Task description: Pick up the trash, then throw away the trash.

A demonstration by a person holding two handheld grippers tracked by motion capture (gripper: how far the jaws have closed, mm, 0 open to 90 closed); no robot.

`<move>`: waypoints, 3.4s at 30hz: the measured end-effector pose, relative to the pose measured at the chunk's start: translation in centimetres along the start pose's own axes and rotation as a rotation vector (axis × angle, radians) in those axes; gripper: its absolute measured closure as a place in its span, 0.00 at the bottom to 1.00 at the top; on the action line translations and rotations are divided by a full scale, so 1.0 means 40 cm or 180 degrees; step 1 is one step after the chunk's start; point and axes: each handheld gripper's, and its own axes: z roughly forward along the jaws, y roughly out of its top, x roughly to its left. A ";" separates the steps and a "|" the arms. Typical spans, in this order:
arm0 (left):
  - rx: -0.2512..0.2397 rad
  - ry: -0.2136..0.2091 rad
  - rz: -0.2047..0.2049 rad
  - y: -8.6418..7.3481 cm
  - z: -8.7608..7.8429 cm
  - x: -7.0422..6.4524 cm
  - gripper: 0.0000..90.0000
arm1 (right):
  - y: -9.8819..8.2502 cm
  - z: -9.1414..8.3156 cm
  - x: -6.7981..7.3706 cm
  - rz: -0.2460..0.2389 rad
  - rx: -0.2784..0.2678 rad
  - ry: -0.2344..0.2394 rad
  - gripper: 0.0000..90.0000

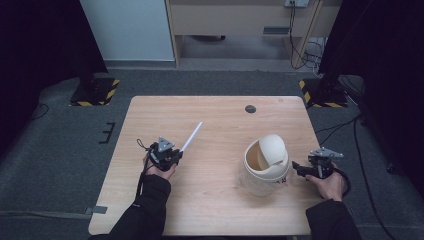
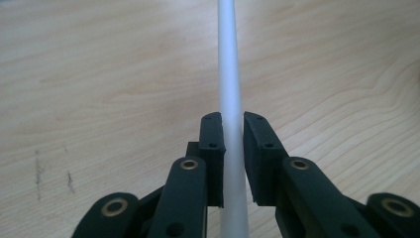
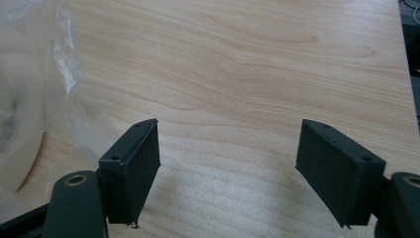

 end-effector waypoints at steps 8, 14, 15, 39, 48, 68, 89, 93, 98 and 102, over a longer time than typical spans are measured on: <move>-0.0323 -0.0081 0.0122 0.006 -0.089 -0.014 0.88 | 0.019 -0.025 -0.004 0.0089 -0.0203 -0.0013 0.30; -0.0528 -0.0053 0.0260 0.011 -0.130 -0.036 0.88 | 0.051 -0.060 -0.003 0.0161 -0.0479 -0.0012 0.32; -0.0528 -0.0053 0.0260 0.011 -0.130 -0.036 0.88 | 0.051 -0.060 -0.003 0.0161 -0.0479 -0.0012 0.32; -0.0892 -0.0148 0.0389 0.032 -0.155 -0.068 0.88 | 0.228 -0.270 0.085 0.0126 -0.1649 0.0379 0.34; -0.1017 -0.0211 0.0451 0.041 -0.157 -0.088 0.88 | 0.272 -0.316 0.159 0.0035 -0.1860 0.0697 0.34; -0.1301 -0.0472 0.0737 0.087 -0.119 -0.222 0.88 | 0.299 -0.308 0.305 0.0089 -0.1852 0.1422 0.36; -0.1552 -0.0961 0.1054 0.093 -0.126 -0.382 0.88 | 0.289 -0.274 0.372 0.0172 -0.1645 0.1861 0.49; -0.1532 -0.1000 0.1076 0.089 -0.125 -0.390 0.87 | 0.286 -0.272 0.375 0.0171 -0.1585 0.1907 0.59; -0.1392 -0.1033 0.1064 0.081 -0.114 -0.387 0.87 | 0.281 -0.272 0.383 0.0228 -0.1524 0.2106 0.82; -0.1303 -0.1027 0.1011 0.071 -0.117 -0.369 0.82 | 0.279 -0.271 0.389 0.0207 -0.1537 0.2171 0.89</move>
